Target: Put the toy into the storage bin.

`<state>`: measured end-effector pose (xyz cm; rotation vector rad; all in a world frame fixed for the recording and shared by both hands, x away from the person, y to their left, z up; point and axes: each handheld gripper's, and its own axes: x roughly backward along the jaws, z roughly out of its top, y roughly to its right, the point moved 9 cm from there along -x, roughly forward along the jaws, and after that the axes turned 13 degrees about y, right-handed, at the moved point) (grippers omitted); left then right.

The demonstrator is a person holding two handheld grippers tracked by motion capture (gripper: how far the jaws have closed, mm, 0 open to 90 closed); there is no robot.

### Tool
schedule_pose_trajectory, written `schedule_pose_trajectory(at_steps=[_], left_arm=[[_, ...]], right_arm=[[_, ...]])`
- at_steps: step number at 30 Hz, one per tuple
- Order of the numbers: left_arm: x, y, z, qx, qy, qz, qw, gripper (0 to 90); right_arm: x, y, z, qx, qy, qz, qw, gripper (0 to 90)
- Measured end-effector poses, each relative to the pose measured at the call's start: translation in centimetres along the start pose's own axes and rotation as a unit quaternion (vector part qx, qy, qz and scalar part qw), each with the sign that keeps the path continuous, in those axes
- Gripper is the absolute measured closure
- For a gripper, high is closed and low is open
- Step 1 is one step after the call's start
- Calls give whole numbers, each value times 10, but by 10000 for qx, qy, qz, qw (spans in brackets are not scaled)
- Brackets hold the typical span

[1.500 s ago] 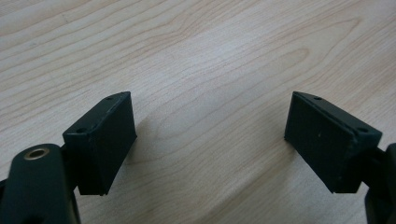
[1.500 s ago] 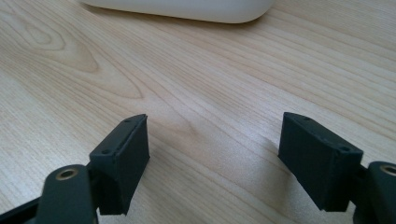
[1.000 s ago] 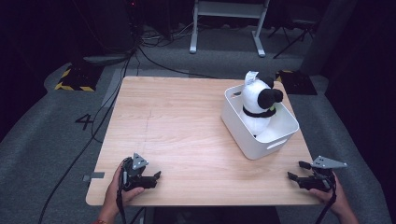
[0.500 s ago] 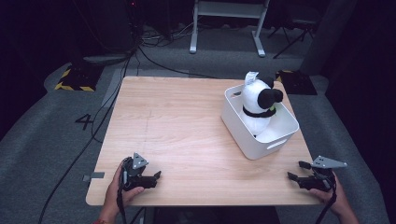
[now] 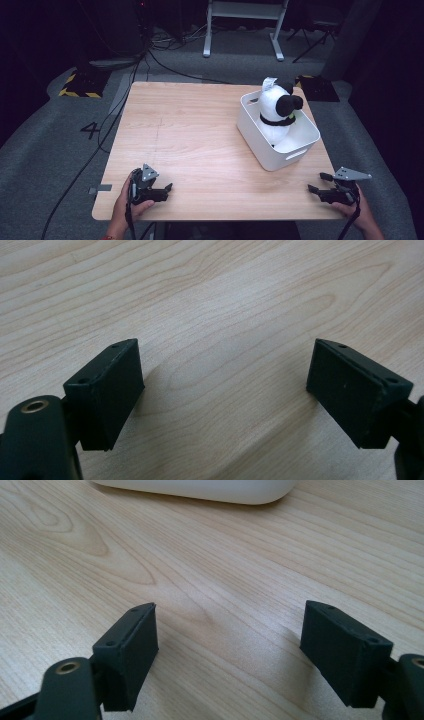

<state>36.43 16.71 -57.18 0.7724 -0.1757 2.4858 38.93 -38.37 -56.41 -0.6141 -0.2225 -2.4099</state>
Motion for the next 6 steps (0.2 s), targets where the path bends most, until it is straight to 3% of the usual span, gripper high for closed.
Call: schedule_pose_trajectory(at_steps=[6], left_arm=[[0, -1, 0, -25, 4, 28, 10000, 150]], right_arm=[[0, 0, 0, 4, -3, -1, 10000, 231]])
